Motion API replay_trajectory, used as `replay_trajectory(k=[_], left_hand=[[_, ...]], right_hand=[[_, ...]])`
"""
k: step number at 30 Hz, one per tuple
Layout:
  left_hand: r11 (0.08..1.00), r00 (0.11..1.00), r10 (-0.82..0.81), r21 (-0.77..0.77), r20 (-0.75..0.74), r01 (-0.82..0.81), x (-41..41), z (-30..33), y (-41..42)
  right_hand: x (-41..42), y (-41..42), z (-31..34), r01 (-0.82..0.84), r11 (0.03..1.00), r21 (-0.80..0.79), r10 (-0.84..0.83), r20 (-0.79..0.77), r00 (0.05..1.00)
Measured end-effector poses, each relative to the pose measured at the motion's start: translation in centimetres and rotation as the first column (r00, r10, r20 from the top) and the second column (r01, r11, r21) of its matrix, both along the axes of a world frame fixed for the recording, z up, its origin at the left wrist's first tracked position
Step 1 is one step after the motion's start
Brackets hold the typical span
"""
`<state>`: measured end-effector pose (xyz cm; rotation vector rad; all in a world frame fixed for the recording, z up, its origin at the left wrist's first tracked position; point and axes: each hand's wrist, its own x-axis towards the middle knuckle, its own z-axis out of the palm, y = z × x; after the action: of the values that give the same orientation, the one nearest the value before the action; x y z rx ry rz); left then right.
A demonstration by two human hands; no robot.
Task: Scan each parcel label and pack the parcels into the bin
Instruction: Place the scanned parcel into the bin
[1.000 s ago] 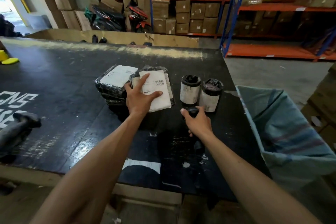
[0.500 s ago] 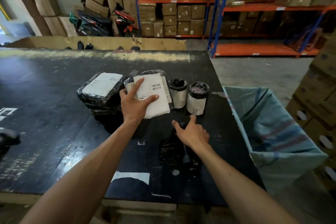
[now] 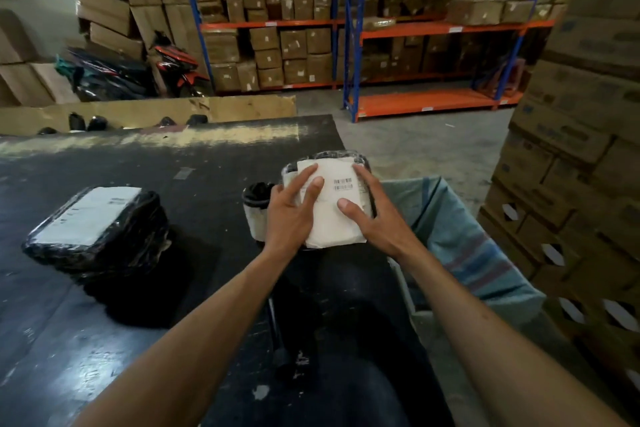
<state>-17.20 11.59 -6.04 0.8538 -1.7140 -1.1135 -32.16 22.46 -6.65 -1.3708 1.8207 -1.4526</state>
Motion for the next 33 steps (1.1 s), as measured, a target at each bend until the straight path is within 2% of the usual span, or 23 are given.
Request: replay_trajectory(k=[3, 9, 12, 14, 16, 18, 20, 26, 29, 33], left_hand=[[0.99, 0.992, -0.124, 0.063, 0.0, 0.124, -5.3, -1.2, 1.1], [0.928, 0.929, -0.322, 0.255, 0.182, 0.272, -15.4, -5.2, 2.1], [0.95, 0.888, -0.272, 0.248, 0.371, 0.188, -18.4, -8.2, 1.5], [0.984, 0.773, -0.172, 0.142, 0.611, 0.107, -19.8, -10.0, 0.6], [0.99, 0.58, -0.103, 0.025, 0.808, 0.14, -20.8, -11.9, -0.2], [0.983, 0.459, -0.066, -0.021, 0.886, 0.181, -21.4, -13.5, -0.6], [0.976, 0.384, 0.005, -0.088, 0.923, 0.199, -21.8, -14.9, -0.7], [0.958, 0.391, 0.123, -0.212, 0.912, 0.194, -21.6, -15.8, -0.9], [0.961, 0.388, 0.132, -0.214, 0.912, 0.177, -21.8, -15.8, -0.7], [0.962, 0.37, 0.137, -0.213, 0.919, 0.172, -21.9, -16.0, -0.8]], right_hand=[[-4.4, 1.1, -0.9, 0.106, 0.994, -0.035, -0.105, 0.027, 0.994], [-15.5, 2.9, -5.4, 0.158, 0.984, 0.082, -0.171, 0.19, 0.967], [-20.2, 3.0, -9.4, 0.166, 0.976, 0.138, -0.198, 0.272, 0.942], [-22.7, 2.8, -12.5, 0.179, 0.965, 0.19, -0.229, 0.291, 0.929], [-24.6, 2.3, -15.5, 0.184, 0.946, 0.267, -0.257, 0.269, 0.928], [-25.8, 1.4, -18.3, 0.174, 0.924, 0.342, -0.274, 0.272, 0.922], [-26.4, 0.3, -20.9, 0.149, 0.906, 0.396, -0.271, 0.274, 0.923], [-26.8, -3.7, -27.4, 0.062, 0.859, 0.508, -0.244, 0.299, 0.922], [-26.5, -5.9, -29.6, 0.029, 0.854, 0.519, -0.241, 0.347, 0.906], [-26.1, -8.8, -31.5, 0.013, 0.841, 0.54, -0.231, 0.338, 0.912]])
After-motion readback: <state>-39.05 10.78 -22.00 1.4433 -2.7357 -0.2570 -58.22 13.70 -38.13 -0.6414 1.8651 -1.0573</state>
